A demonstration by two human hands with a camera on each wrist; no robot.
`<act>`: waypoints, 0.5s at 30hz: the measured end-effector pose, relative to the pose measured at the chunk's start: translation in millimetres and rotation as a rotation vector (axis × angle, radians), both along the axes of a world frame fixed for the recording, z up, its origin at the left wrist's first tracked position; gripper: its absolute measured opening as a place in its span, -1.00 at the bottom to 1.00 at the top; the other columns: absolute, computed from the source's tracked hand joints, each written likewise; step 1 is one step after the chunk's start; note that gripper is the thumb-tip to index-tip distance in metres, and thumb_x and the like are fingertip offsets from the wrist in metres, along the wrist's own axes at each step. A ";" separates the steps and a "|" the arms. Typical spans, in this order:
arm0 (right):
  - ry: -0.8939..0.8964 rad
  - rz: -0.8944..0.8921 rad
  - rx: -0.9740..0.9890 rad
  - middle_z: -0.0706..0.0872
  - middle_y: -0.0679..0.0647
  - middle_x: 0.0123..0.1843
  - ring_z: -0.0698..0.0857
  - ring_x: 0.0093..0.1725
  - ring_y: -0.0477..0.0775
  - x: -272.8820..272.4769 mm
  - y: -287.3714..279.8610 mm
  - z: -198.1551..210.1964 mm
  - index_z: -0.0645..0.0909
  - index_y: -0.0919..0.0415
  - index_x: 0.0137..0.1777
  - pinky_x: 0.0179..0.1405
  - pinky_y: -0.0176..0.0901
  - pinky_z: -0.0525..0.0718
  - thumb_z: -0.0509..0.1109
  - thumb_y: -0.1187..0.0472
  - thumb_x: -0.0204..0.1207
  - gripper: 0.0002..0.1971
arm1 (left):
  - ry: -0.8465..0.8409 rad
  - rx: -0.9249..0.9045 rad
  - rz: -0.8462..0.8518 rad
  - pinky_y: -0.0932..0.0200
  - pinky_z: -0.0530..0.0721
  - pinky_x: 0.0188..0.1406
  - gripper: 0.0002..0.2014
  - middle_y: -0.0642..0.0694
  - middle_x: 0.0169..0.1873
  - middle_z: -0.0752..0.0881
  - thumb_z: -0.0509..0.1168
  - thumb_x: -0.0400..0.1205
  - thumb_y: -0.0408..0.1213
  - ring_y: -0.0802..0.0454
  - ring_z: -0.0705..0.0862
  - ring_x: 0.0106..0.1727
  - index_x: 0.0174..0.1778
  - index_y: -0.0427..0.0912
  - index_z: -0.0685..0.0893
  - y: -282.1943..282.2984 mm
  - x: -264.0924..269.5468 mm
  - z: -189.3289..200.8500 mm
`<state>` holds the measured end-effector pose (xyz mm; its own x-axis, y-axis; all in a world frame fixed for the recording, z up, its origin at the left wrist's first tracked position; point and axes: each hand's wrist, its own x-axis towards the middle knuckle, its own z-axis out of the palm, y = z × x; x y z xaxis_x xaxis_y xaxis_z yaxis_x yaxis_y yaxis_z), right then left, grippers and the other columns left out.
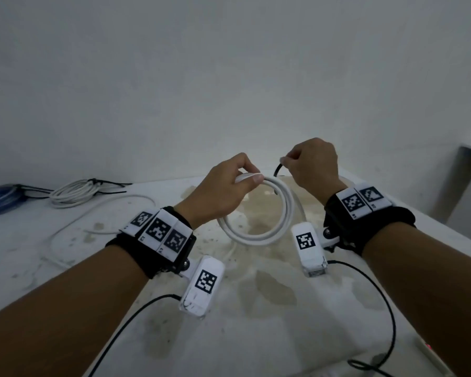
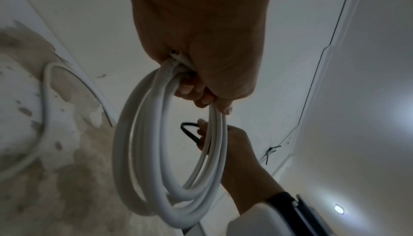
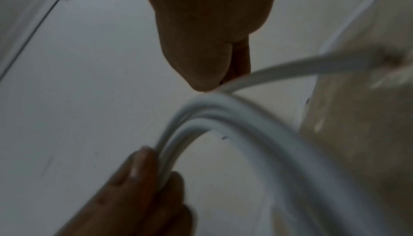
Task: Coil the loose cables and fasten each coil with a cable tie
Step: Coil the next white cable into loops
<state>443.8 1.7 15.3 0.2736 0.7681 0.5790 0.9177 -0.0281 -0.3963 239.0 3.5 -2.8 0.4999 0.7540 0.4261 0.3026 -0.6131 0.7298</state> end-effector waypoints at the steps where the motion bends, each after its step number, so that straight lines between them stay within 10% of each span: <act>1: 0.082 0.065 -0.005 0.85 0.06 -0.19 0.78 -0.18 0.08 -15.2 7.9 1.3 0.85 0.19 -0.13 -0.22 -0.20 0.61 0.51 0.05 0.52 -0.79 | -0.001 0.008 0.023 0.37 0.38 -0.52 -0.83 0.12 -0.43 0.62 0.33 0.69 -0.06 0.26 0.42 -0.57 -0.04 -0.09 0.62 3.1 -7.9 -1.6; 6: 0.118 0.475 -0.179 0.69 -0.09 -0.46 0.66 -0.45 -0.18 -84.0 40.7 1.8 0.74 0.17 -0.26 -0.35 -0.36 0.53 0.51 0.07 0.54 -0.78 | 0.003 0.015 0.202 0.30 0.37 -0.47 -0.84 0.06 -0.41 0.62 0.33 0.68 -0.07 0.25 0.41 -0.57 -0.07 -0.07 0.61 26.8 -63.0 -14.8; 10: 0.129 0.717 -0.258 0.79 0.00 -0.31 0.75 -0.31 -0.01 -132.4 66.1 -3.6 0.74 0.23 -0.17 -0.21 -0.12 0.71 0.43 0.13 0.61 -0.80 | 0.009 -0.041 0.311 0.27 0.41 -0.40 -0.82 0.06 -0.33 0.69 0.33 0.68 -0.06 0.27 0.47 -0.51 0.01 -0.09 0.60 43.0 -109.8 -25.9; 15: 0.100 0.835 -0.231 0.72 -0.06 -0.39 0.57 -0.46 -0.23 -178.5 91.4 -13.3 0.76 0.22 -0.17 -0.40 -0.48 0.44 0.43 0.09 0.61 -0.77 | 0.147 -0.041 0.361 -0.01 0.65 -0.12 -0.76 -0.13 -0.23 0.77 0.28 0.70 -0.06 0.02 0.71 -0.20 0.03 -0.16 0.71 61.9 -146.1 -31.2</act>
